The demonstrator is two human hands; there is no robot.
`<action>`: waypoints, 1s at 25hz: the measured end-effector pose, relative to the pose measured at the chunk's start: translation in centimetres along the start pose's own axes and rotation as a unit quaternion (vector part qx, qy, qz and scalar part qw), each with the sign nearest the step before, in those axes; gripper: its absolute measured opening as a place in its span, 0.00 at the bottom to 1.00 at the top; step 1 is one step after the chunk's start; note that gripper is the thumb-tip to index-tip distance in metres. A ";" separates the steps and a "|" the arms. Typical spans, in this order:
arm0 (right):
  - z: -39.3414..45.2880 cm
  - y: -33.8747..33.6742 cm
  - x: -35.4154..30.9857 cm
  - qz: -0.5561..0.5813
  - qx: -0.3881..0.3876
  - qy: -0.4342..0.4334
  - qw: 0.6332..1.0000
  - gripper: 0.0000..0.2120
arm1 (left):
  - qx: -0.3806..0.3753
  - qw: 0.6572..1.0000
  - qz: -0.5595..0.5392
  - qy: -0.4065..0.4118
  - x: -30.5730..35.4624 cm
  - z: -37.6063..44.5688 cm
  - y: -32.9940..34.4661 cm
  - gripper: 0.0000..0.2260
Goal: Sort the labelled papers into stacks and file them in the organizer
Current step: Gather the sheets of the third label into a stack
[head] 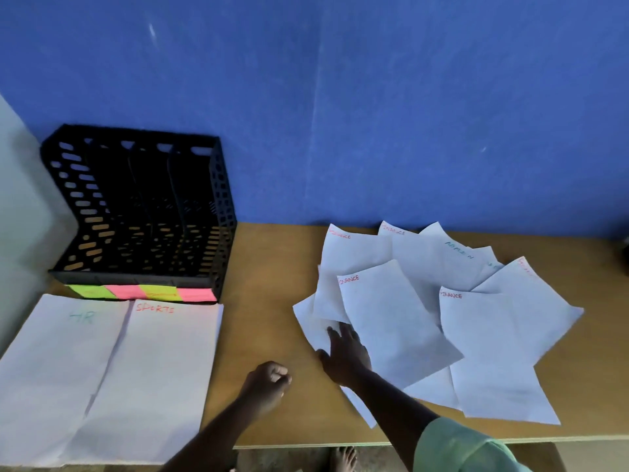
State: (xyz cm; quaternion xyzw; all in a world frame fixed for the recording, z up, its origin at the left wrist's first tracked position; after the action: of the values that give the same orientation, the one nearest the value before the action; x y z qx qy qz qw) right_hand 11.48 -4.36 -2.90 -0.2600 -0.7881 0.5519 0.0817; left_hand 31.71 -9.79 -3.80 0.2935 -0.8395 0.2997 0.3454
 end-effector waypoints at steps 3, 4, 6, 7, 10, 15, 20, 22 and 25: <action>-0.1 -2.5 3.1 0.040 0.120 -0.007 0.992 0.16 | 0.011 0.997 -0.064 -0.043 2.0 1.1 4.2 0.09; -0.2 -3.0 4.4 0.020 0.164 -0.008 0.986 0.15 | 0.023 0.994 -0.087 -0.058 2.8 1.4 5.4 0.10; -0.3 -2.8 7.5 -0.020 0.177 0.011 0.984 0.23 | 0.065 0.987 -0.123 -0.079 4.5 1.7 7.3 0.10; -0.4 -2.4 9.5 -0.037 0.149 0.026 0.988 0.30 | 0.089 0.984 -0.131 -0.079 5.2 1.9 8.3 0.09; -1.0 -0.8 14.4 -0.058 0.044 0.042 0.996 0.46 | 0.126 0.980 -0.134 -0.074 6.7 2.6 10.5 0.05; -2.1 0.5 19.1 -0.044 0.003 0.068 0.997 0.39 | 0.173 0.976 -0.106 -0.081 6.5 3.4 11.6 0.05; -1.6 -0.5 21.7 -0.033 0.011 0.111 0.993 0.33 | 0.270 0.955 -0.106 -0.060 5.9 3.9 8.4 0.03; -1.5 -1.0 22.0 -0.025 0.044 0.131 0.990 0.33 | 0.326 0.937 -0.113 -0.052 5.5 4.3 6.4 0.05; -1.4 -2.1 23.0 -0.006 0.121 0.190 0.974 0.35 | 0.383 0.917 -0.097 -0.059 6.0 4.3 4.9 0.15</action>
State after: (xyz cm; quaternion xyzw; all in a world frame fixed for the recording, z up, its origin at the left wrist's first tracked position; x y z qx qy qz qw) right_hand -8.15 7.78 -4.09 -0.3430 -0.6873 0.5833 0.2641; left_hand 23.04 -11.41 -3.26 0.5009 -0.6464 0.5454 0.1838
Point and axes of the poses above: each hand's wrist, its own z-axis towards the middle knuckle, its own y-axis out of the palm, x = y × z, the point moved 1 cm from there along z, towards the middle knuckle, and after that the axes turned 8 degrees about -z, right-handed, at the moved point
